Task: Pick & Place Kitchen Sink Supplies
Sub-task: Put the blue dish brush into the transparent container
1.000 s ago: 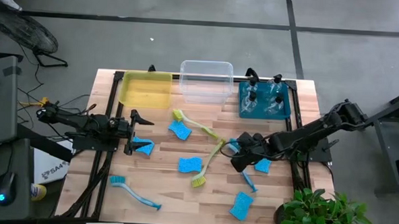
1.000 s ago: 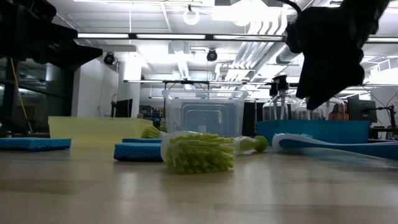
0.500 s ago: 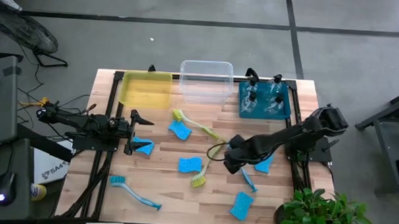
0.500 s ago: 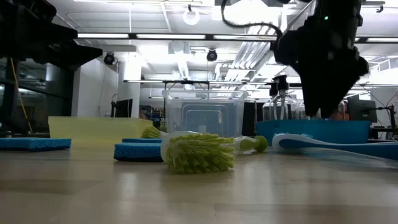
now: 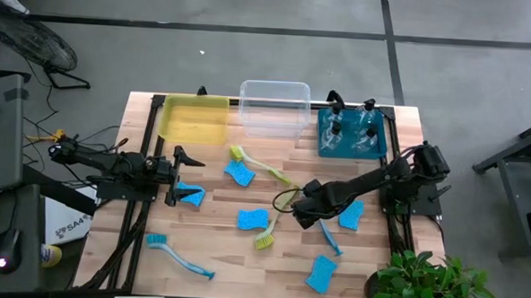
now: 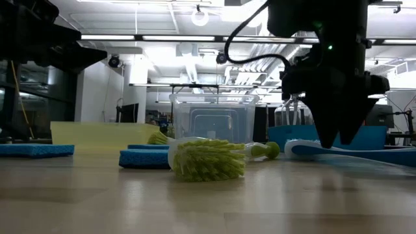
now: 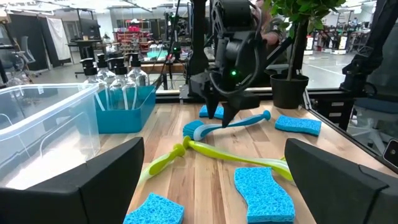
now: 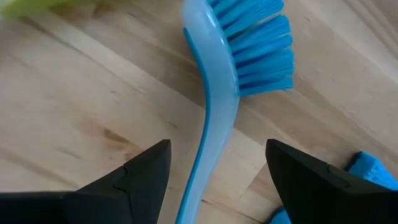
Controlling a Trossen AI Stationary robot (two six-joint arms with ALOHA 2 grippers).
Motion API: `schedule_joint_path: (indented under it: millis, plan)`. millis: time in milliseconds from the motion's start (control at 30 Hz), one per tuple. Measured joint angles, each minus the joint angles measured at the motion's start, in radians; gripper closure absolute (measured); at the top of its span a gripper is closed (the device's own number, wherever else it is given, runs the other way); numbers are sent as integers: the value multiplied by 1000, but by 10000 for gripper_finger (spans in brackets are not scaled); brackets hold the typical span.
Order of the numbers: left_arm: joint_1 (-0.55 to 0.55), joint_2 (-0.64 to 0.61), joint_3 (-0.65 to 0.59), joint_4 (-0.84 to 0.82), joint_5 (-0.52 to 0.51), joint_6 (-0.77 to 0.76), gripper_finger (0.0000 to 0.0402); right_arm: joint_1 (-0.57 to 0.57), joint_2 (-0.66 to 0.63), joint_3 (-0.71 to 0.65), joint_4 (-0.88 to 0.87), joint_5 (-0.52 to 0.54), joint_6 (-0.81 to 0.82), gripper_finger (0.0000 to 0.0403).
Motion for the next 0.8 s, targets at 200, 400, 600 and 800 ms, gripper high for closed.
schedule_joint_path:
  millis: [200, 400, 600, 800]
  plan:
    - [0, 0, 0, 0, 0, 0, 20, -15, 21, -1, 9, 31, -2, 147]
    - [0, 0, 0, 0, 0, 0, 20, -43, 21, -1, 10, 44, -36, 169]
    - [0, 0, 0, 0, 0, 0, 20, -57, 47, -1, 31, 2, -80, 203]
    - [0, 0, 0, 0, 0, 0, 20, -61, 52, -1, 44, 17, -92, 215]
